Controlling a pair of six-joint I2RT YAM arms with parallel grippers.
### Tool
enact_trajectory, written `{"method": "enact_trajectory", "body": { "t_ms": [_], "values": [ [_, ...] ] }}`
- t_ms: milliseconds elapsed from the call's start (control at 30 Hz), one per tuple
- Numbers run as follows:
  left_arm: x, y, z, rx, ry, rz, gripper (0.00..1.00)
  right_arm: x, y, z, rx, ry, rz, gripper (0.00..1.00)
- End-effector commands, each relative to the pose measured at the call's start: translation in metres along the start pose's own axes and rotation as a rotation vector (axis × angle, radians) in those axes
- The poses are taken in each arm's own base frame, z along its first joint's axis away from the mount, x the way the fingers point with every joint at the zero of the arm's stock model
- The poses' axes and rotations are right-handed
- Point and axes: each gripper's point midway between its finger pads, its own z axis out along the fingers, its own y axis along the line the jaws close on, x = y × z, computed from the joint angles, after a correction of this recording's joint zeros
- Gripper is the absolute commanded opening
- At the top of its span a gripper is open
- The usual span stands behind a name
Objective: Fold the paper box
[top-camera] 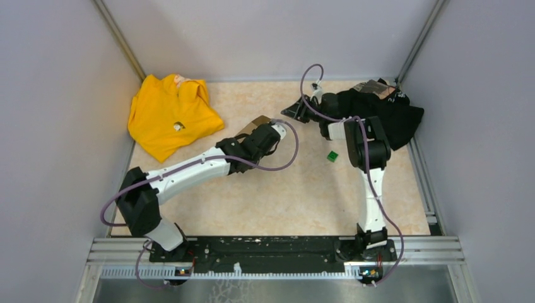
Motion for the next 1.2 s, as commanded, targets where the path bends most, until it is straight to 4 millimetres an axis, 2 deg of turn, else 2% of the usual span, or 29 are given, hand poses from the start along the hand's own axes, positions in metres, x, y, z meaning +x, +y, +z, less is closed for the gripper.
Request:
{"method": "enact_trajectory", "body": {
  "t_ms": [0, 633, 1000, 1167],
  "values": [
    [-0.01, 0.002, 0.002, 0.072, -0.033, -0.064, 0.02, -0.005, 0.013, 0.02, -0.052, 0.015, -0.031, 0.45],
    [-0.009, 0.028, 0.003, 0.192, -0.048, -0.196, 0.07, 0.003, 0.028, 0.084, -0.168, 0.073, -0.079, 0.46],
    [-0.012, 0.026, 0.006, 0.234, -0.045, -0.21, 0.07, 0.017, 0.044, 0.101, -0.226, 0.112, -0.111, 0.46],
    [-0.011, 0.03, 0.007, 0.241, -0.043, -0.229, 0.08, 0.025, 0.049, 0.1, -0.249, 0.123, -0.11, 0.45]
  ]
}}
